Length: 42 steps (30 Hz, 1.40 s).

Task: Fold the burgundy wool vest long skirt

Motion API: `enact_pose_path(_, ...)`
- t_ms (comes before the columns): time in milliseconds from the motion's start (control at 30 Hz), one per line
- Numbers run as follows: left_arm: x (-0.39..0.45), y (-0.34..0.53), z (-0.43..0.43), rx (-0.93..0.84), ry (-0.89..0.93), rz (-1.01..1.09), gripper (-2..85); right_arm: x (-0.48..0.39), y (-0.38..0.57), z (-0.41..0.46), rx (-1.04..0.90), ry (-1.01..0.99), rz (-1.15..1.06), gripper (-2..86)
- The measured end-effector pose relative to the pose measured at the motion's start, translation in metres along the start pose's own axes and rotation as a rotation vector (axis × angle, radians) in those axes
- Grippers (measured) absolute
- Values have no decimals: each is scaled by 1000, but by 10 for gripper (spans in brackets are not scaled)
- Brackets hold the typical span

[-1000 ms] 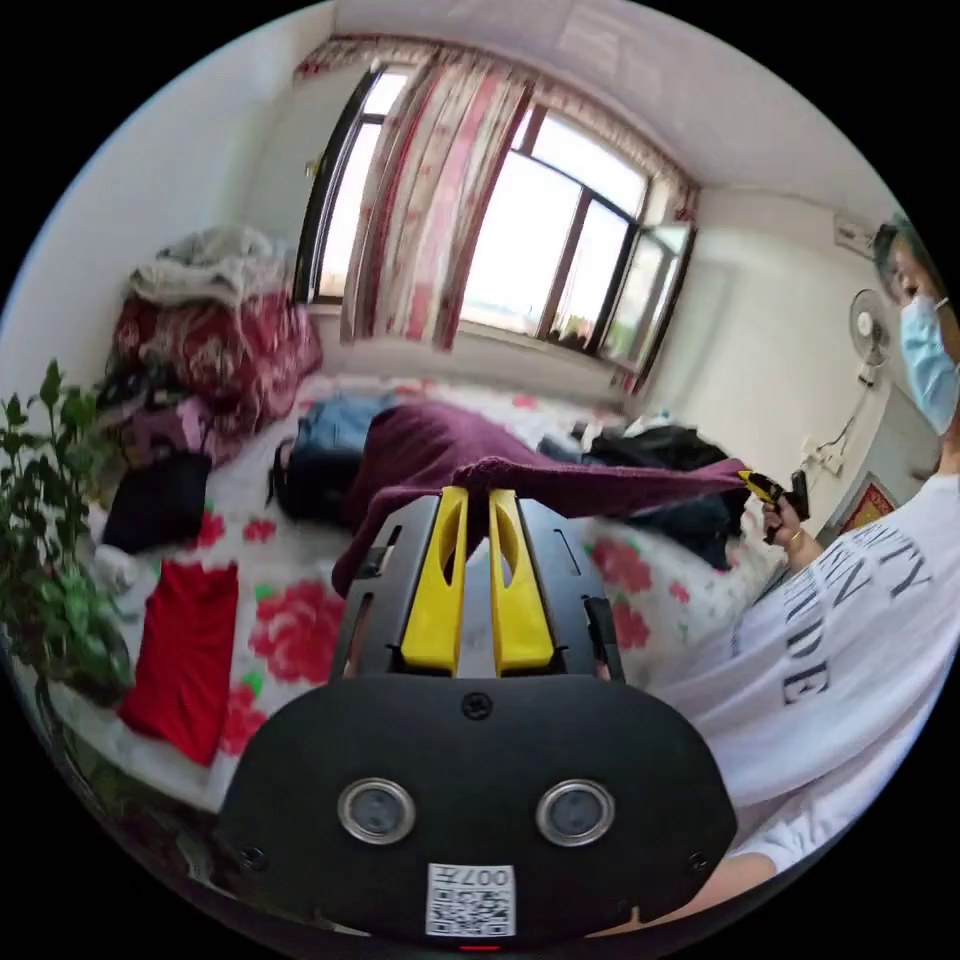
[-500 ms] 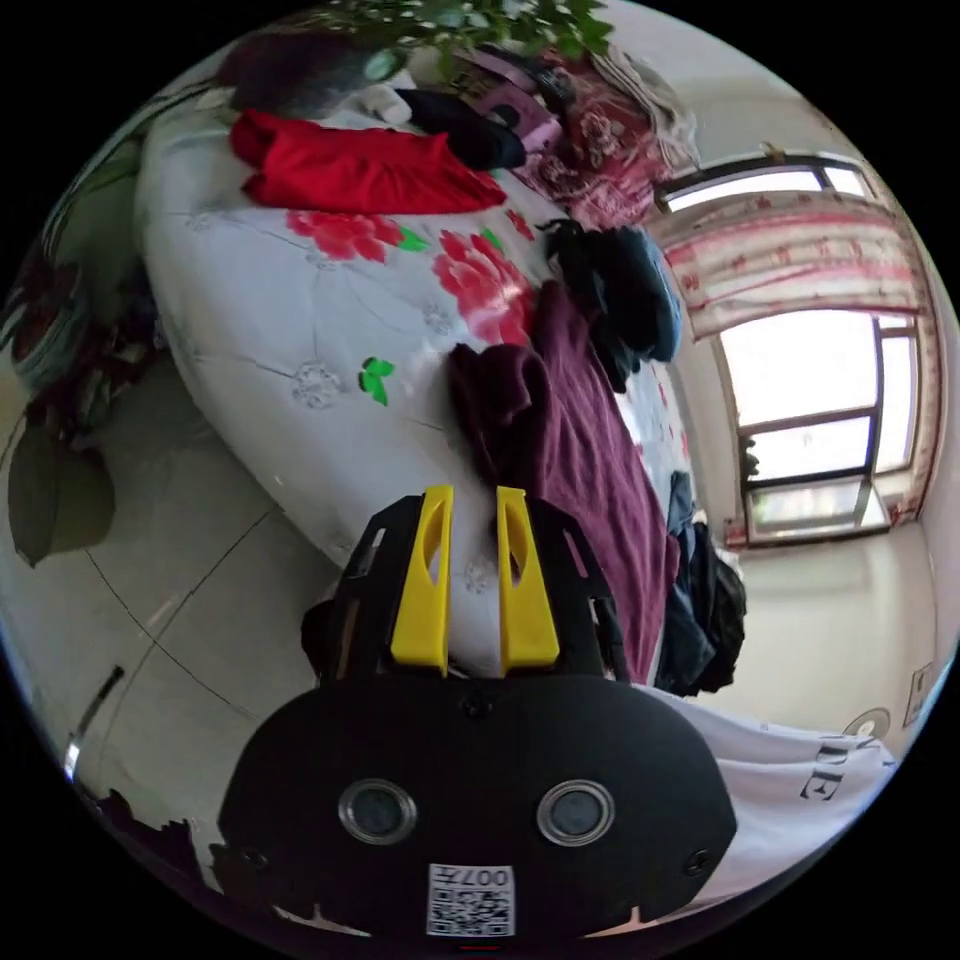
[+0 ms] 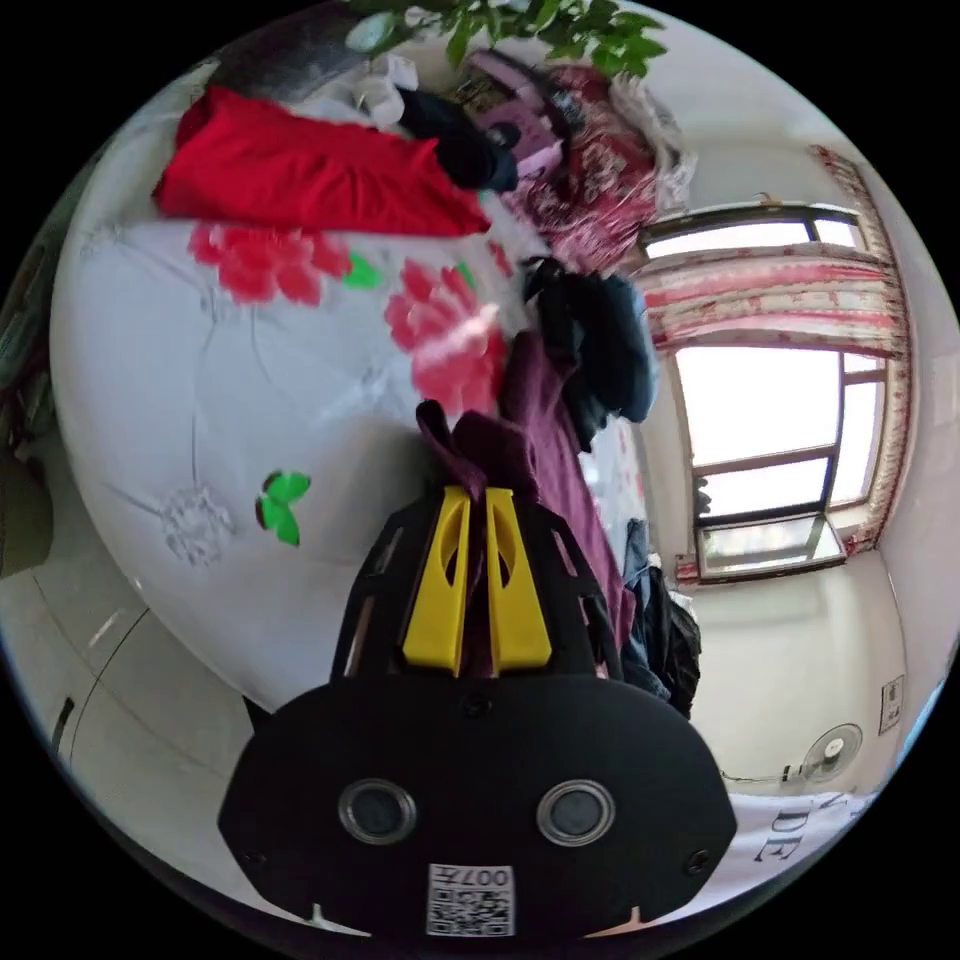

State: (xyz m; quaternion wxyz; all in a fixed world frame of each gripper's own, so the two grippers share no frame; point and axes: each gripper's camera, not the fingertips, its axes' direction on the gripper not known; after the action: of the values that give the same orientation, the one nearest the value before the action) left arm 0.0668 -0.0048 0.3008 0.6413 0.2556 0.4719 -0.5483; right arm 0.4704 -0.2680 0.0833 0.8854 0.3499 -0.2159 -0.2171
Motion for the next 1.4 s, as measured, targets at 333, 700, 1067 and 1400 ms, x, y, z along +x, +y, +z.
enact_pose_path(333, -28, -36, -121, 145, -36, 159, -9, -41, 7, 50, -137, 46, -97, -3)
enact_pose_path(700, 144, 18, -22, -156, 217, 756, -1, -64, -5, 54, -140, 57, -157, -3)
enact_pose_path(1067, 163, 115, 111, -667, 120, 956, 83, -49, -7, 51, -170, 69, -106, -3)
enact_pose_path(1400, 48, -101, 103, -212, -75, 354, 80, -60, -42, 73, -237, 46, -114, -3)
